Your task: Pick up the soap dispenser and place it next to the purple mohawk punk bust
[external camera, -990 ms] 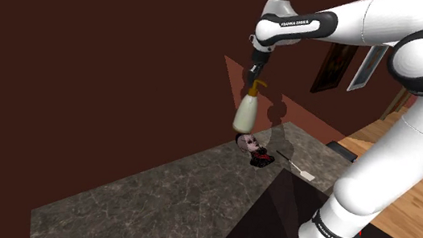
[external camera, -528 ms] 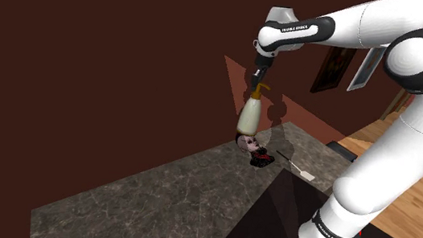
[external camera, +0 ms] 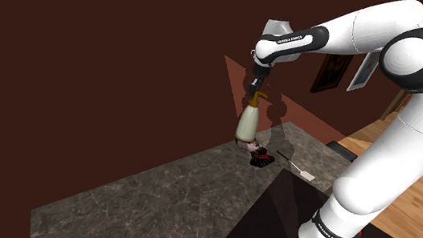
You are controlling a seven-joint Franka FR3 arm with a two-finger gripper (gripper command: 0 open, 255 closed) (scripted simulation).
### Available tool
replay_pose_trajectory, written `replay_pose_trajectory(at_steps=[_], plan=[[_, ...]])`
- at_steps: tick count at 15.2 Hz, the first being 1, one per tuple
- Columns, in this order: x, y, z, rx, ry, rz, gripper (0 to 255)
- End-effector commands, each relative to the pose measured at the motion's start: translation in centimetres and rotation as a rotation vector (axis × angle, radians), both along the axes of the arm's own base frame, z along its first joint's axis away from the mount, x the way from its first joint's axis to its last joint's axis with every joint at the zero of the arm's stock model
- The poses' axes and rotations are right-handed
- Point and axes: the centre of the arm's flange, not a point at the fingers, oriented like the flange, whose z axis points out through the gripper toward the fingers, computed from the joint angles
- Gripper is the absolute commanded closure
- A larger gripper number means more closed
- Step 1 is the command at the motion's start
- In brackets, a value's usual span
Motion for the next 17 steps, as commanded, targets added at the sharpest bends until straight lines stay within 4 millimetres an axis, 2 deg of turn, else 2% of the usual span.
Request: replay_pose_trajectory(at_steps=[1,17], plan=[[0.1,0.0,-1.1,0.000,-0.001,0.000,255],[0.1,0.0,-9.5,0.000,-0.001,0.000,255]])
